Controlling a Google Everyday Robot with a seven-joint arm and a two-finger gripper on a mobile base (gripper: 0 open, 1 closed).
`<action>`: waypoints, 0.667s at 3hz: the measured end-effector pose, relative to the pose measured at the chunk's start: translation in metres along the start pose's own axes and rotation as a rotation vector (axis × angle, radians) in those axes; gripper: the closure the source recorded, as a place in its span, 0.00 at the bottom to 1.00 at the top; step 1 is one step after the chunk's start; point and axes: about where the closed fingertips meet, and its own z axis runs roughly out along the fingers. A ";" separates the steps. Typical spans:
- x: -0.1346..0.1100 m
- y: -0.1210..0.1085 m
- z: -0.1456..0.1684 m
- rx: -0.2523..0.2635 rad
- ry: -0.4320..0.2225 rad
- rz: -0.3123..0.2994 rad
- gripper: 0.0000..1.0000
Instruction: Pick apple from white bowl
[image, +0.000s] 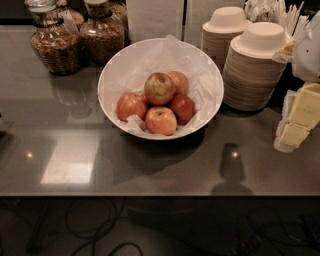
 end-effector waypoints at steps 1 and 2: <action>0.000 0.000 0.000 0.000 0.000 0.000 0.00; -0.016 -0.008 0.001 0.018 -0.038 -0.029 0.00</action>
Offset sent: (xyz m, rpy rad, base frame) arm 0.0262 0.0308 0.0038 0.0556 -0.0531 0.0812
